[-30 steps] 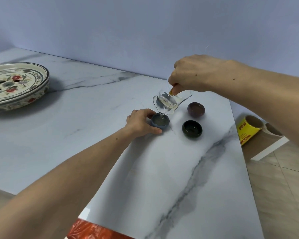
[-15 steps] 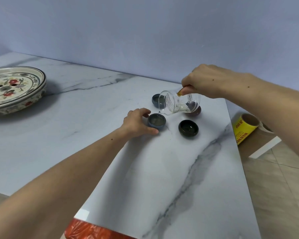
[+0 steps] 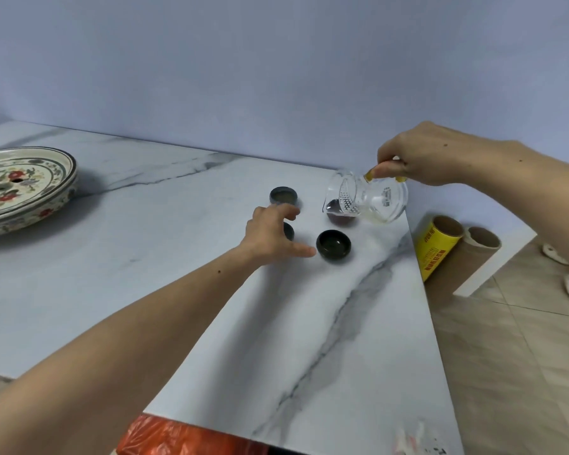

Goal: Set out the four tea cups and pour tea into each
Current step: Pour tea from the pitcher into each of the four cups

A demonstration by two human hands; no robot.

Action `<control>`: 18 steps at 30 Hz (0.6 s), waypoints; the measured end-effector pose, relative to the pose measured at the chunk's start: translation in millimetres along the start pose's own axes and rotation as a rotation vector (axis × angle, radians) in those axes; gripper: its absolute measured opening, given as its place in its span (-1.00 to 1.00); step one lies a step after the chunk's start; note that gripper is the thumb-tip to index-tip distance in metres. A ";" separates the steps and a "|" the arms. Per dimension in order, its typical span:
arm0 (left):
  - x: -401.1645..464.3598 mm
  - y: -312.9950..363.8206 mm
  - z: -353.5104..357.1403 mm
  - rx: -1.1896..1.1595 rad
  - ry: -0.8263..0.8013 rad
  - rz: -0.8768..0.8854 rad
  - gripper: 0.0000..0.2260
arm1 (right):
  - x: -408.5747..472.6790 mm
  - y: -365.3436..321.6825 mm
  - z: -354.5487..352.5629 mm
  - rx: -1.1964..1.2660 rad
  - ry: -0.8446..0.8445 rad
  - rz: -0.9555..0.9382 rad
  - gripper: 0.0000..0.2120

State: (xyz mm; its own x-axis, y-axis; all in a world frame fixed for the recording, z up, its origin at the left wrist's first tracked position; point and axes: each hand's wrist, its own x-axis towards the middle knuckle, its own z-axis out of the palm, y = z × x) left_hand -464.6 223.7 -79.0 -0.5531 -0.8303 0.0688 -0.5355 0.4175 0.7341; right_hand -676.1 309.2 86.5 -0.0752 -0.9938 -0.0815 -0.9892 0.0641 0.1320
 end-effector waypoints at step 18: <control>17.6 17.4 61.6 0.461 0.009 0.079 -0.36 | -3.0 -15.5 15.8 -0.227 -0.054 -0.049 -0.64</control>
State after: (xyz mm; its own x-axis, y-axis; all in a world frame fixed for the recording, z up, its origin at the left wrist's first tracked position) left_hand -523.0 239.1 -106.6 -0.5988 -0.7919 0.1199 -0.7209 0.5981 0.3500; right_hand -662.5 312.6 69.1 -0.0407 -0.9885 -0.1456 -0.9387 -0.0122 0.3446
